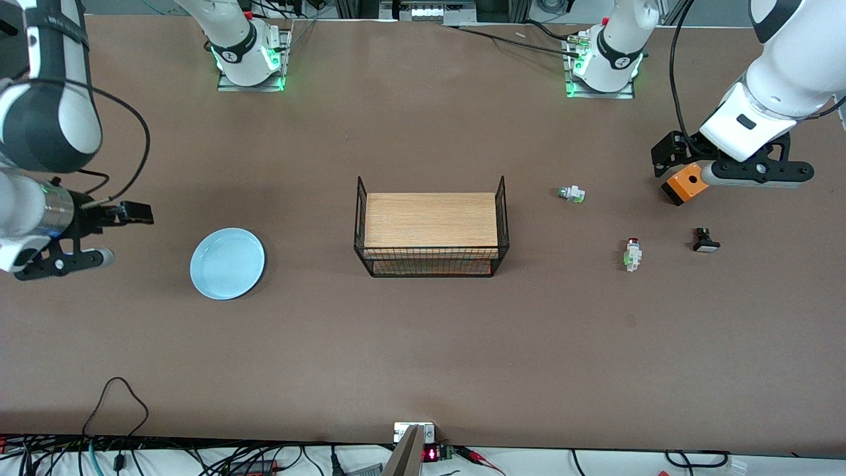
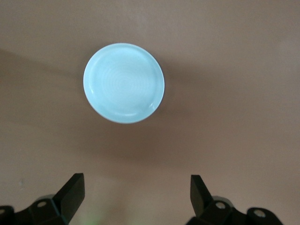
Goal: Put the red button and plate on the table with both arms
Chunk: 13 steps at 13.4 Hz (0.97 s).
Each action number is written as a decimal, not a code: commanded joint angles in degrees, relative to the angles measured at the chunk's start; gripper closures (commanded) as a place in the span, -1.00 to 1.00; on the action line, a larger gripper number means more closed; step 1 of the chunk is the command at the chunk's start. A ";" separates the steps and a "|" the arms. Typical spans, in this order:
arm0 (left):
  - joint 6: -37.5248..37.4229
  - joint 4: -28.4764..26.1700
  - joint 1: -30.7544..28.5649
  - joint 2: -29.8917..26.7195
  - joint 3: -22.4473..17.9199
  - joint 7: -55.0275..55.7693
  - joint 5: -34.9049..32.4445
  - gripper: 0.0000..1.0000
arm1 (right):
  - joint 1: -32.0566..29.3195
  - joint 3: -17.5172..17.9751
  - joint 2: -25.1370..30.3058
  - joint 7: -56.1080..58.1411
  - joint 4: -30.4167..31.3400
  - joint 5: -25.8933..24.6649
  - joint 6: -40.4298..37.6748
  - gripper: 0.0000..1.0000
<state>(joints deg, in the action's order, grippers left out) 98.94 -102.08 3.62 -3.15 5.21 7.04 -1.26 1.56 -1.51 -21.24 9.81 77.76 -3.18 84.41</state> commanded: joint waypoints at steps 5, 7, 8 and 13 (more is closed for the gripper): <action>-1.20 1.62 -0.28 0.78 -0.03 -1.24 0.38 -1.00 | 3.44 0.02 8.30 -5.23 0.01 -1.39 -3.39 -1.00; -1.11 1.62 -0.28 0.86 -0.03 -1.24 0.38 -1.00 | 4.67 0.11 9.46 -5.33 -0.06 -2.70 -3.55 -1.00; -1.11 1.62 -0.28 0.86 -0.03 -1.24 0.29 -1.00 | 5.46 0.11 9.81 -5.50 -0.06 -2.88 -4.51 -1.00; -1.03 1.62 -0.28 0.86 -0.03 -1.24 0.29 -1.00 | 3.98 -2.42 8.85 -5.41 -0.76 0.88 -6.35 -1.00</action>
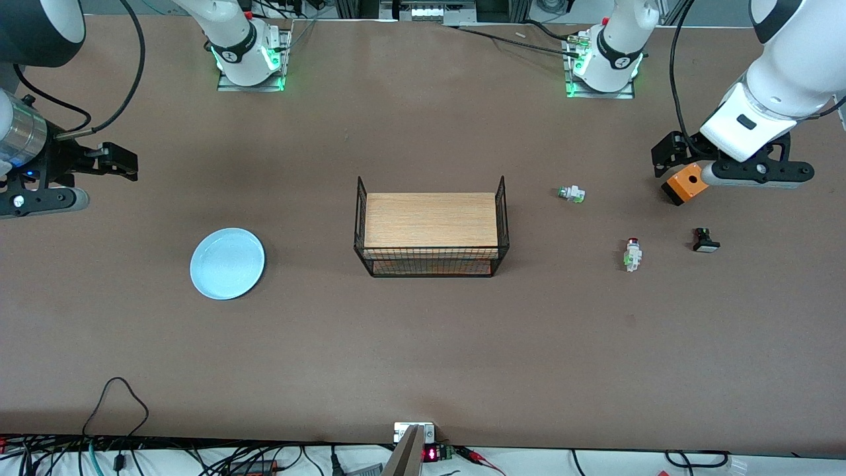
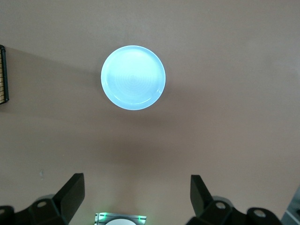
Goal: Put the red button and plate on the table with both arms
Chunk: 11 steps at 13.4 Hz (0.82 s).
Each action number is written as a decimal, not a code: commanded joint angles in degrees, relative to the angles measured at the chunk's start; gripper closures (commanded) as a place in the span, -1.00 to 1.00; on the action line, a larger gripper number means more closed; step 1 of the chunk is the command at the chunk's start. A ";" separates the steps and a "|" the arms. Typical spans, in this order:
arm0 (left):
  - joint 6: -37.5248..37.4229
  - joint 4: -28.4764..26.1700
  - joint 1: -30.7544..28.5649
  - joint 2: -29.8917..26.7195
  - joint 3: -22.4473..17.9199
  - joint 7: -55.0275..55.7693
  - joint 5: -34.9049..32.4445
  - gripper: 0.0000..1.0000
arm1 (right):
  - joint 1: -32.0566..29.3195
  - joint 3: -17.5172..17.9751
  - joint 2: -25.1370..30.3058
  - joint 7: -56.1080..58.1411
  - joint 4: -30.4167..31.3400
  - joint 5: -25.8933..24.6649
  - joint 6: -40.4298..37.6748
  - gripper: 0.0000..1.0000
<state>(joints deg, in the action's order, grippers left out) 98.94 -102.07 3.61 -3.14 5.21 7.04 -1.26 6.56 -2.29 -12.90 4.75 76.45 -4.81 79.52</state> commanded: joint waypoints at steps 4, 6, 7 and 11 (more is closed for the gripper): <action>-1.20 1.62 -0.27 0.77 0.07 -1.24 0.38 -1.00 | -1.46 -2.54 -1.17 -7.09 -2.00 6.03 -3.50 -1.00; -1.20 1.70 -0.18 0.77 0.07 -1.24 0.29 -1.00 | -0.85 -2.28 -1.08 -8.08 -2.00 5.52 -3.59 -1.00; -1.20 1.70 0.00 0.77 0.15 -1.24 0.29 -1.00 | -0.85 -2.28 -0.99 -8.09 -2.09 5.43 -3.67 -1.00; -1.20 1.70 0.08 0.77 0.16 -1.24 0.29 -1.00 | -1.02 -2.46 -0.99 -7.91 -3.15 4.02 -9.20 -1.00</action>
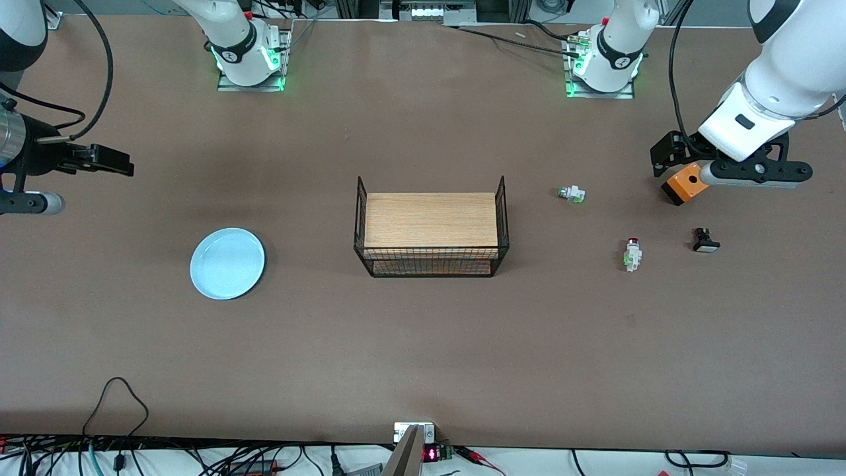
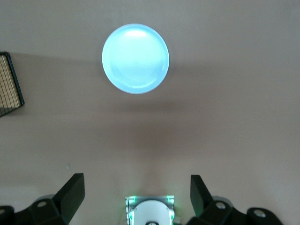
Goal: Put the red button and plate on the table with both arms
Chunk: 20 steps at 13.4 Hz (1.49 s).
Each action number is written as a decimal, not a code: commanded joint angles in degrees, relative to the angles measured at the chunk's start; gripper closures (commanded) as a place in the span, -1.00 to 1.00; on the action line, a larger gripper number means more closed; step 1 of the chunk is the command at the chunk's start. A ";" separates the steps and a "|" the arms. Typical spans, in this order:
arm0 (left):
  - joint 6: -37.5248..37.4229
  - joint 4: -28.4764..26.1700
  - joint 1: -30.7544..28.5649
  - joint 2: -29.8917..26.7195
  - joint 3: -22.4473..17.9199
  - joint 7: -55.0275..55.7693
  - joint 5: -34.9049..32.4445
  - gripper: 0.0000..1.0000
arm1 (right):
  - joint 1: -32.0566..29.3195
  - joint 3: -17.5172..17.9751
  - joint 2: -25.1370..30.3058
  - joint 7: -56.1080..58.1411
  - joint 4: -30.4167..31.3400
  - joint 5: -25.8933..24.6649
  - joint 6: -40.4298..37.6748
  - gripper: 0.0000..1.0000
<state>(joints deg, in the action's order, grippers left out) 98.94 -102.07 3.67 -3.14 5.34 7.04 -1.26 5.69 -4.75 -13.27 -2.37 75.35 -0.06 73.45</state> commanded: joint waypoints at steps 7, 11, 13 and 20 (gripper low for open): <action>-1.20 1.70 0.28 0.68 0.11 -1.15 0.29 -1.00 | -0.15 0.18 -1.05 -1.93 -2.14 -0.38 -2.52 -1.00; -1.20 1.70 0.20 0.77 0.02 -1.24 0.29 -1.00 | -0.50 0.01 -1.14 -1.14 -2.14 -0.56 -0.51 -1.00; -1.20 1.70 -0.07 0.77 -0.07 -1.24 0.29 -1.00 | -0.50 0.01 -1.14 -1.05 -2.31 -0.73 2.47 -1.00; -1.11 1.70 -0.16 0.85 -0.07 -1.24 0.29 -1.00 | -0.50 0.01 -1.14 -1.14 -2.31 -0.82 5.30 -1.00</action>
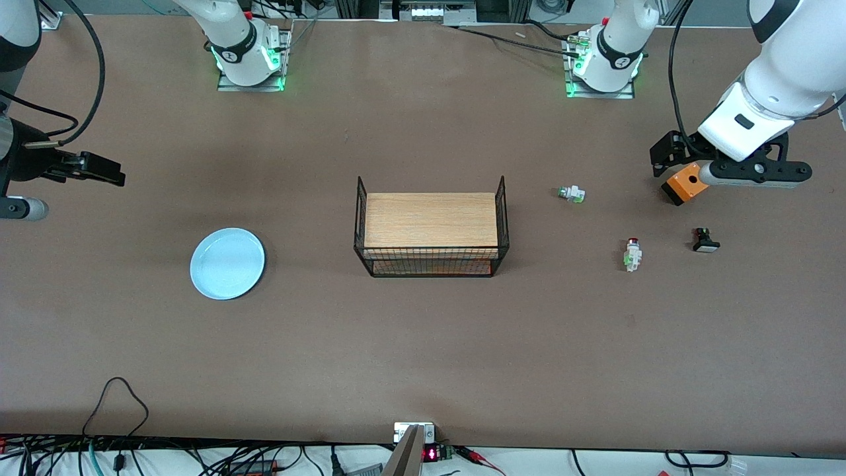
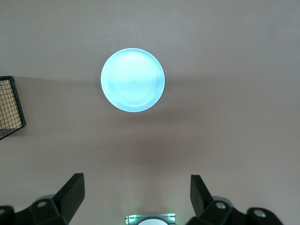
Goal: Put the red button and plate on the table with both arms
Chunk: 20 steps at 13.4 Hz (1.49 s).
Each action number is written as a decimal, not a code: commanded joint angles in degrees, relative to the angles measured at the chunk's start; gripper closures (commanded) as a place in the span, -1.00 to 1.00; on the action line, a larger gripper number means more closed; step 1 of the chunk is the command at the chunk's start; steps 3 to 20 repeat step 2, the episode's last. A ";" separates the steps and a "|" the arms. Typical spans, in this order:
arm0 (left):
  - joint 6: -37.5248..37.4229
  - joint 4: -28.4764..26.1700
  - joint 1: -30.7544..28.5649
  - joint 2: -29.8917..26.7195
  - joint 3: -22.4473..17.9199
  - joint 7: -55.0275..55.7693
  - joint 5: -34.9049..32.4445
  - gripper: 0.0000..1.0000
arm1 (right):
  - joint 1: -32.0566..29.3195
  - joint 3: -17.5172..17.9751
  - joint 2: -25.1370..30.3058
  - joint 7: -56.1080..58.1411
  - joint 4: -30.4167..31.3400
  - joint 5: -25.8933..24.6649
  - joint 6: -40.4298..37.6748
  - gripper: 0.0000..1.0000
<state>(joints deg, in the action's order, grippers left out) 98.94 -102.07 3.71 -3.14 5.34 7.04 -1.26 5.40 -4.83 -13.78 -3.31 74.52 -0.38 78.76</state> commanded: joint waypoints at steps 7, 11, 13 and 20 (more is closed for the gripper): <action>-1.20 1.70 -0.19 0.77 -0.07 -1.24 0.29 -1.00 | -0.13 0.09 -0.55 -0.11 -1.48 -0.68 0.25 -1.00; -1.20 1.70 -0.19 0.77 -0.07 -1.24 0.29 -1.00 | -0.13 0.09 -0.55 -0.11 -1.48 -0.68 0.25 -1.00; -1.20 1.70 -0.19 0.77 -0.07 -1.24 0.29 -1.00 | -0.13 0.09 -0.55 -0.11 -1.48 -0.68 0.25 -1.00; -1.20 1.70 -0.19 0.77 -0.07 -1.24 0.29 -1.00 | -0.13 0.09 -0.55 -0.11 -1.48 -0.68 0.25 -1.00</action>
